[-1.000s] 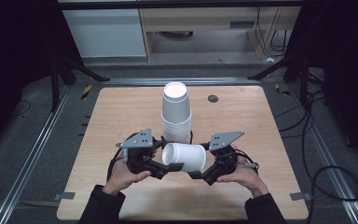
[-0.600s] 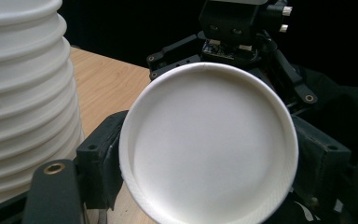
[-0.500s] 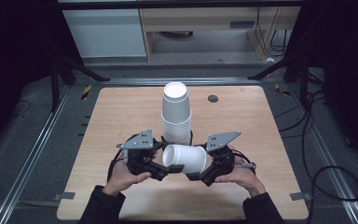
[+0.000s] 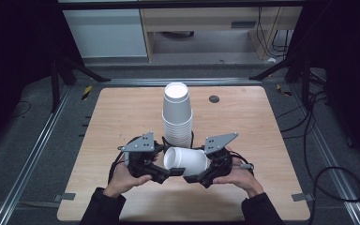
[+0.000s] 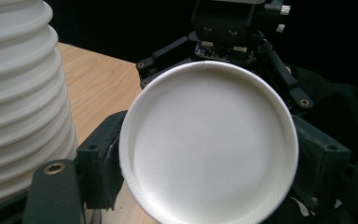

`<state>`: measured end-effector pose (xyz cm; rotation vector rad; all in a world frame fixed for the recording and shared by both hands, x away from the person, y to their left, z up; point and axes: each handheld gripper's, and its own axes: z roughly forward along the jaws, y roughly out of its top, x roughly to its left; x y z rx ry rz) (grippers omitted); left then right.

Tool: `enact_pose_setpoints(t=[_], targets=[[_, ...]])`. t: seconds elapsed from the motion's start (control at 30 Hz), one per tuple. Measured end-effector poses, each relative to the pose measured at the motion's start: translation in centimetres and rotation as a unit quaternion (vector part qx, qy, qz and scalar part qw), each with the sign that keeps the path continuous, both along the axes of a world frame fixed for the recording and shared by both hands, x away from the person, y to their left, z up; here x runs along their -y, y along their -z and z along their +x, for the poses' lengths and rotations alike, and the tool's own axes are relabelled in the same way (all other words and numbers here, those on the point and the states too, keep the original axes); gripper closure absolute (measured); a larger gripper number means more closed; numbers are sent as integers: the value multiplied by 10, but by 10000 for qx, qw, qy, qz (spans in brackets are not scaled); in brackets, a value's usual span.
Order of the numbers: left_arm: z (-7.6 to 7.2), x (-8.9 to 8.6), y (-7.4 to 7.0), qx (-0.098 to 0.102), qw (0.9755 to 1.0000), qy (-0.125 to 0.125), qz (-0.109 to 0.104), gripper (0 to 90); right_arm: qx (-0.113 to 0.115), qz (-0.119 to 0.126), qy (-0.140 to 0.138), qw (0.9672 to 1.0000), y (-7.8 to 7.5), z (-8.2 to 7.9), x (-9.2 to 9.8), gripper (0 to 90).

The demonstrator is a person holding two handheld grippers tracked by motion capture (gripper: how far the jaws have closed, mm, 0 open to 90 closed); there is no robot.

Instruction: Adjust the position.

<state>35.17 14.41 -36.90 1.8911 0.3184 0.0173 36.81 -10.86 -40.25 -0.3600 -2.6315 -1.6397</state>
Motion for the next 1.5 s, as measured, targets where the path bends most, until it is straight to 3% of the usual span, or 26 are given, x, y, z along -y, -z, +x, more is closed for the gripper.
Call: enact_pose_setpoints(t=[0.4, 0.73, 1.1, 1.33, 1.5], targets=[[0, 0, 1, -49, 10000, 43, 3, 225, -15, -85, -30, 10000, 0, -1, 0, 88], [-1, -13, -5, -15, 9998, -157, -77, 188, -27, -197, 82, 9998, -3, 0, 8, 87], [-2, -29, 10, -169, 9983, -348, 428, 154, 259, -977, 207, 9947, -12, 6, 17, 87], [-1, -21, 25, -301, 9965, -301, 719, 138, 402, -1472, 90, 9882, -12, 10, 8, 87], [-1, -12, 28, -332, 9957, -186, 840, 124, 447, -1685, -42, 9847, -10, 10, -1, 87]])
